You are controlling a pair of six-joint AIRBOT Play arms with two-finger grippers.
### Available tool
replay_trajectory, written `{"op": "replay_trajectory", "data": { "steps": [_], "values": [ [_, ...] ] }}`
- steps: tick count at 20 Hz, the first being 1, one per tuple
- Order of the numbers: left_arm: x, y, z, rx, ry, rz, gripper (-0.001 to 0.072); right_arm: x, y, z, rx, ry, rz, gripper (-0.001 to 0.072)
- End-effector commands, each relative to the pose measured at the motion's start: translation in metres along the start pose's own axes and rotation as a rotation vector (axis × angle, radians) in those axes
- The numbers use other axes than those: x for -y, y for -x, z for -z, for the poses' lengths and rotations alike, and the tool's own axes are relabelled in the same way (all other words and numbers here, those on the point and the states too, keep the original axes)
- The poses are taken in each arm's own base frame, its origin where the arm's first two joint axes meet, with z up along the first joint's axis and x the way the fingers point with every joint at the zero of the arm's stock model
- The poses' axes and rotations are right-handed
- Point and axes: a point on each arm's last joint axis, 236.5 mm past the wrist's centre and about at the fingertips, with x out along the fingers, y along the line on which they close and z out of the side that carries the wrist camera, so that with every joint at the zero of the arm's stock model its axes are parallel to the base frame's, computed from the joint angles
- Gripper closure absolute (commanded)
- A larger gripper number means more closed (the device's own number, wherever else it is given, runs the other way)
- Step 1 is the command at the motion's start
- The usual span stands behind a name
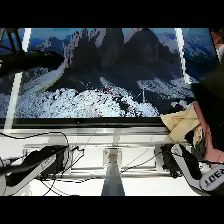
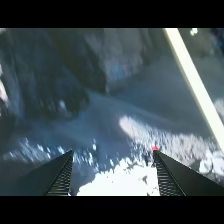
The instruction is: Fold the clothes and pants, and hang the long-sleeved shirts on hangers.
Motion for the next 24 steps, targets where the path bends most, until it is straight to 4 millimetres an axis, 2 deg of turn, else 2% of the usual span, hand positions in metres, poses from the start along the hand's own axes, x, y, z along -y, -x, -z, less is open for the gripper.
{"op": "replay_trajectory", "data": {
  "steps": [1, 3, 7, 8, 10, 11, 13, 14, 15, 17, 18, 21, 24],
  "values": [
    [0.003, 0.013, -0.011, 0.042, -0.017, -0.008, 0.017, 0.111, 0.046, 0.042, -0.102, -0.338, 0.324, 0.0685],
    [0.003, 0.013, -0.011, 0.042, -0.017, -0.008, 0.0171, 0.131, 0.061, 0.055, -0.111, -0.431, 0.377, 0.0685],
    [0.003, 0.013, -0.011, 0.042, -0.017, -0.008, 0.0171, 0.151, 0.081, 0.054, -0.033, -0.504, 0.432, 0.068],
    [0.003, 0.013, -0.011, 0.041, -0.017, -0.008, 0.0171, 0.153, 0.082, 0.055, -0.029, -0.518, 0.438, 0.0584],
    [0.003, 0.013, -0.011, 0.042, -0.017, -0.008, 0.017, 0.154, 0.082, 0.054, -0.021, -0.544, 0.438, 0.0055],
    [0.003, 0.013, -0.011, 0.041, -0.017, -0.008, 0.017, 0.154, 0.081, 0.053, -0.02, -0.541, 0.437, 0.0032],
    [0.003, 0.013, -0.011, 0.041, -0.017, -0.008, 0.017, 0.152, 0.076, 0.055, -0.045, -0.526, 0.423, 0.0044],
    [0.003, 0.013, -0.011, 0.041, -0.017, -0.008, 0.017, 0.146, 0.071, 0.054, -0.051, -0.524, 0.39, 0.0157],
    [0.003, 0.013, -0.011, 0.042, -0.017, -0.009, 0.017, 0.135, 0.066, 0.047, -0.043, -0.493, 0.341, 0.036],
    [0.003, 0.013, -0.011, 0.042, -0.017, -0.008, 0.0171, 0.104, 0.054, 0.031, -0.02, -0.339, 0.244, 0.0682],
    [0.003, 0.013, -0.011, 0.042, -0.017, -0.009, 0.0171, 0.085, 0.047, 0.025, -0.016, -0.233, 0.197, 0.0685],
    [0.003, 0.013, -0.011, 0.042, -0.017, -0.009, 0.017, 0.017, 0.032, 0.024, -0.026, 0.147, 0.065, 0.0686],
    [0.003, 0.013, -0.011, 0.042, -0.017, -0.008, 0.017, -0.036, 0.028, 0.025, 0.027, 0.38, -0.013, 0.0686]
  ]
}}
